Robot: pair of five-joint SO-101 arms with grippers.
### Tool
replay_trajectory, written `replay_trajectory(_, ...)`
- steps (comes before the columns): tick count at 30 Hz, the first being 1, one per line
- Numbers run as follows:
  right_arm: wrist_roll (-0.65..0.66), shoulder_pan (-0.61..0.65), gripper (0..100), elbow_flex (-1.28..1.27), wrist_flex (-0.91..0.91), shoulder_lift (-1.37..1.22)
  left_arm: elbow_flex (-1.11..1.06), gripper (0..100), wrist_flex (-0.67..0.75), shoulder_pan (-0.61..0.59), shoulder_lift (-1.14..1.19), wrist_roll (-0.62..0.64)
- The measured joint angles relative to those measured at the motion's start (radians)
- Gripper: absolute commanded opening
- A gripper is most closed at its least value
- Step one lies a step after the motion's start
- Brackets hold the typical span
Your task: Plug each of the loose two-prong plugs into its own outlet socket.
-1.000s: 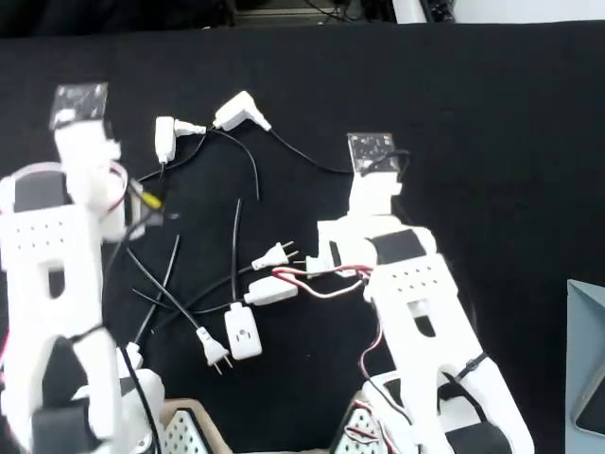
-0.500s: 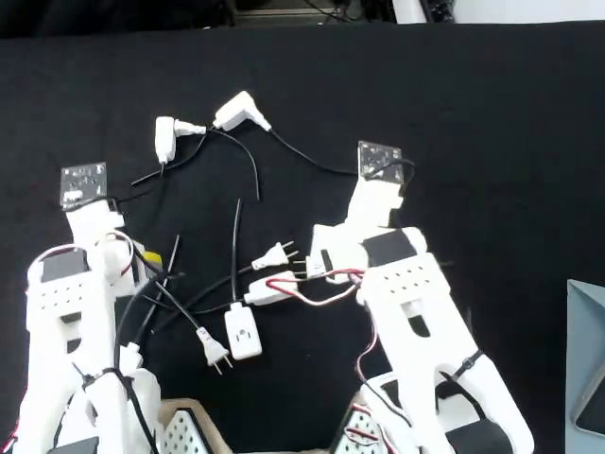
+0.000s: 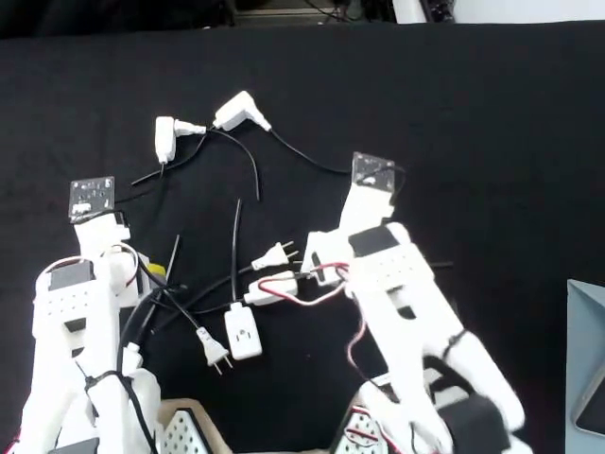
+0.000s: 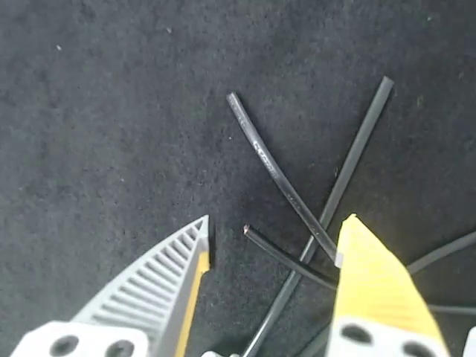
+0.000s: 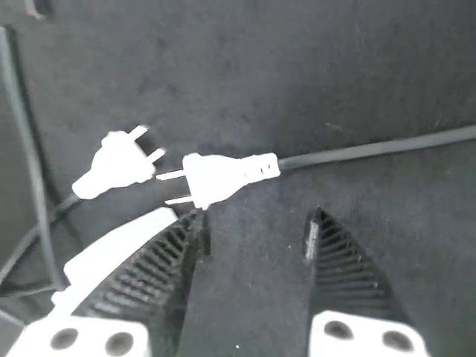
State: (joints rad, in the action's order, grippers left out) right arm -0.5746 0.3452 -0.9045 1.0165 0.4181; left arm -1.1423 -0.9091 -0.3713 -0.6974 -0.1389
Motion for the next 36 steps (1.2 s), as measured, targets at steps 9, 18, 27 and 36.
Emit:
replay_trajectory(9, -0.074, -0.002, 20.2, 0.109, -0.038, -0.285, -0.029, 27, 0.037, 0.0, -0.009, 0.0)
replay_trajectory(18, -0.115, 0.012, 20.2, 0.233, -0.037, -0.387, -0.029, 27, 0.037, 0.0, -0.009, 0.0)
replay_trajectory(27, -0.115, 0.023, 20.2, 0.241, -0.038, -0.387, -0.029, 27, 0.037, 0.0, -0.009, 0.0)
replay_trajectory(36, -0.072, -0.028, 20.2, 0.241, -0.038, -0.387, -0.029, 27, 0.037, 0.0, -0.009, -0.002)
